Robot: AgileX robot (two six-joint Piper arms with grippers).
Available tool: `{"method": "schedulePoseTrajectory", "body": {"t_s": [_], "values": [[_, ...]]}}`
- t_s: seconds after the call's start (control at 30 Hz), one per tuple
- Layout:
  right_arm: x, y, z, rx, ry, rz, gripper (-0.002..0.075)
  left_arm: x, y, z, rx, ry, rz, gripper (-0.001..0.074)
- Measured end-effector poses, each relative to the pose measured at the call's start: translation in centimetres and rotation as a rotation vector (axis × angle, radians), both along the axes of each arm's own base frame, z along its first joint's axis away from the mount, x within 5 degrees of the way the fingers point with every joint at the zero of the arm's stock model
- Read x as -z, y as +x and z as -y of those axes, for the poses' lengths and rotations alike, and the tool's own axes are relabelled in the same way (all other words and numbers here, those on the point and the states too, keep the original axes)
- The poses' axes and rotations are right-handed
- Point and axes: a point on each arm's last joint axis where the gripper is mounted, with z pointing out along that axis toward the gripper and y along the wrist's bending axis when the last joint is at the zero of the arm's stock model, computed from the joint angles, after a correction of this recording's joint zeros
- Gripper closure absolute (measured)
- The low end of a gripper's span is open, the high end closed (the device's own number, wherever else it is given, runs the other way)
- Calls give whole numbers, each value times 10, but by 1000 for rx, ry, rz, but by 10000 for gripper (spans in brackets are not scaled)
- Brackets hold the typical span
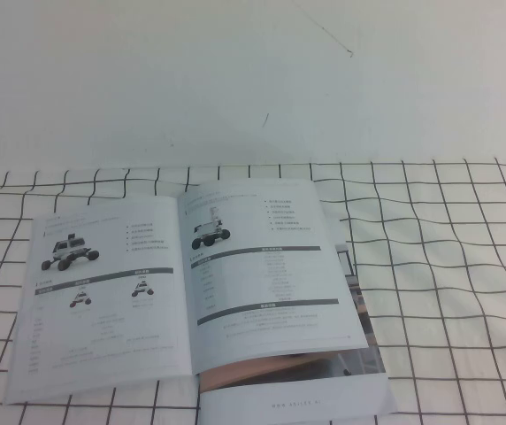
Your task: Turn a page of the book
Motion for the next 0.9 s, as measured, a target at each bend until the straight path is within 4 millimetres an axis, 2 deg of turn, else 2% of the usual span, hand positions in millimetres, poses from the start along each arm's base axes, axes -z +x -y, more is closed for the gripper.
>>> {"method": "schedulePoseTrajectory", "body": {"t_s": [0.33, 0.57, 0.9], "values": [[9, -3, 0, 6, 5, -99, 728, 2, 0, 0, 3, 7, -20, 737], [9, -3, 0, 7, 5, -103, 728, 12, -2, 1, 13, 23, -128, 737], [9, -3, 0, 6, 5, -102, 728, 13, -3, 1, 14, 24, -138, 737]]}}
